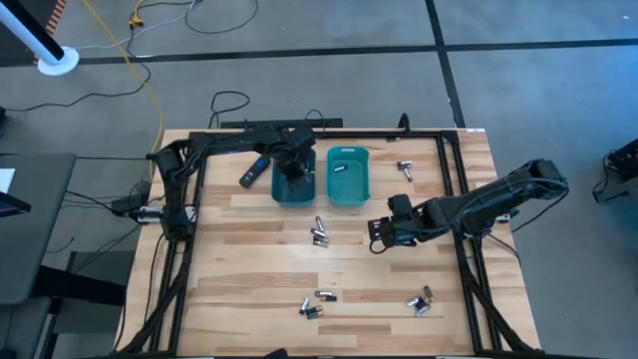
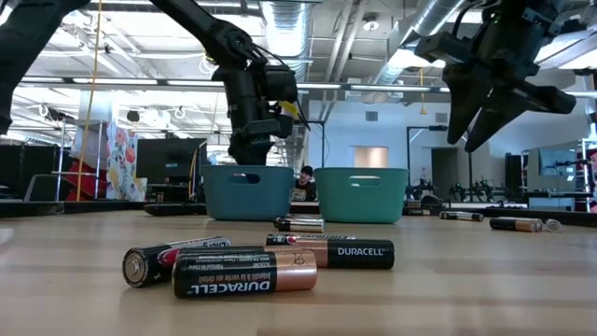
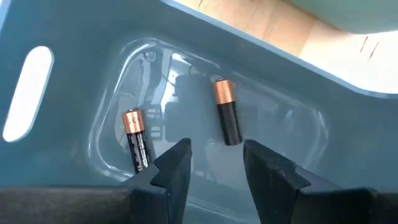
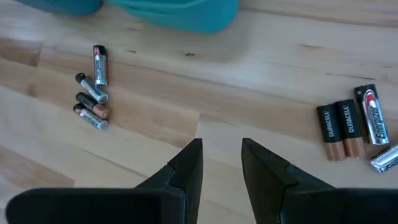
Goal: Sort batteries
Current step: Put the silver battery into the green bin
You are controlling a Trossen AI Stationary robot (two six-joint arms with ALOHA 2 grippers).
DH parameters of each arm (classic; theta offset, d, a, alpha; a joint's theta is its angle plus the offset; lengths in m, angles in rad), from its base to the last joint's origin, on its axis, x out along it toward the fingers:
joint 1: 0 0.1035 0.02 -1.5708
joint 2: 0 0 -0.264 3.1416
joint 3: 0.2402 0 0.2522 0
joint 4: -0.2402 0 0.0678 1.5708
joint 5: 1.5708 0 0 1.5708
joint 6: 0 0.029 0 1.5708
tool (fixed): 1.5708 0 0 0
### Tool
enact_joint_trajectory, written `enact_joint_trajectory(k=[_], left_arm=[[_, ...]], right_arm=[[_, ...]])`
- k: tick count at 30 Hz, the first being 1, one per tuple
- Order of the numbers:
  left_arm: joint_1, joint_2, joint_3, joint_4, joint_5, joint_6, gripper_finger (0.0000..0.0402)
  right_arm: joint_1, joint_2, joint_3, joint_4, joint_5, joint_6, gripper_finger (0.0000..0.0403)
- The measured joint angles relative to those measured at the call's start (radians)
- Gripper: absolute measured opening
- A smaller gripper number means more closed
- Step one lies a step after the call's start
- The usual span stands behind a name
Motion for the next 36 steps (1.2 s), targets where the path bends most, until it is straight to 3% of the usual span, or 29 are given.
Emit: enact_joint_trajectory(k=[8,14,19,22,28,36], left_arm=[[0.000,-0.001,0.159,-0.157,-0.003,-0.002,0.0141],[-0.014,-0.001,0.312,-0.260,-0.003,0.007,0.0141],[-0.035,-0.053,0.310,-0.305,0.018,0.023,0.0141],[-0.043,-0.134,0.212,-0.259,0.069,-0.005,0.0141],[-0.059,-0.385,-0.133,-0.069,0.088,-0.195,0.0141],[-0.143,-0.703,-0.428,0.061,0.041,-0.543,0.0141]], right_arm=[[-0.057,0.000,0.000,-0.034,-0.004,0.034,0.0128],[-0.116,0.000,0.000,-0.095,-0.071,0.034,0.0128],[-0.145,-0.011,0.000,-0.137,-0.092,-0.003,0.0128],[-0.171,-0.029,0.000,-0.187,-0.122,-0.057,0.0128],[-0.258,-0.064,-0.001,-0.324,-0.195,-0.200,0.0128],[-0.436,-0.217,-0.174,-0.195,-0.337,-0.435,0.0128]])
